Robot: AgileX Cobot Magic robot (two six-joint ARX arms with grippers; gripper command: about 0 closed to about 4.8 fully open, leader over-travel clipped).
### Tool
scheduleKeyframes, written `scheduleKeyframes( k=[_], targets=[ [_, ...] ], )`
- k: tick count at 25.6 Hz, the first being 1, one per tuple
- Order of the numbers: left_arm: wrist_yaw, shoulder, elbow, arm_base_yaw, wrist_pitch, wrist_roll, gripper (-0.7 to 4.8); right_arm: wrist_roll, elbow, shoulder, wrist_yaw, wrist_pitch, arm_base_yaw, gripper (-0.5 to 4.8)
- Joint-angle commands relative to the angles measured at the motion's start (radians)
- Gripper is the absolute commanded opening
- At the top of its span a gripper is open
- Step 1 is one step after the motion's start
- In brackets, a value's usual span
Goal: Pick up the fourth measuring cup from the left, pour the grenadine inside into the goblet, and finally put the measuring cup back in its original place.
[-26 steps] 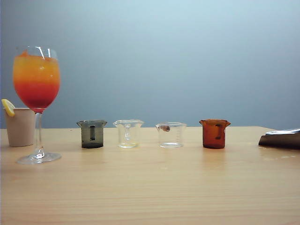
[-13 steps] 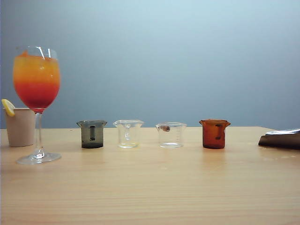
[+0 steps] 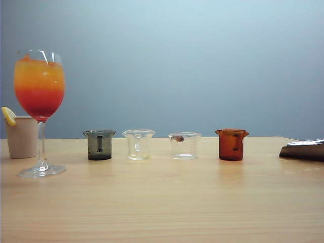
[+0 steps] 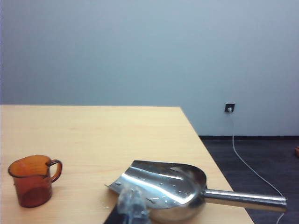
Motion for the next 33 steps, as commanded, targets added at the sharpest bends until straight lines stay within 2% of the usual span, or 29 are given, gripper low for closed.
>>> scheduleKeyframes(
  k=[1,6,8,33],
  targets=[
    [0.004,-0.001,0.003,-0.001,0.007,0.003,0.03,0.005,-0.028,0.005,-0.003,0.021,0.002,-0.05],
    [0.005,0.000,0.003,-0.001,0.007,0.003,0.03,-0.016,-0.028,0.005,-0.002,-0.045,0.004,-0.05],
    [0.005,0.000,0.003,-0.001,0.007,0.003,0.03,-0.045,-0.028,0.005,-0.003,-0.045,0.004,-0.05],
    [0.005,0.000,0.003,-0.001,0.007,0.003,0.03,-0.045,-0.028,0.005,0.002,-0.050,0.003,-0.05]
  ],
)
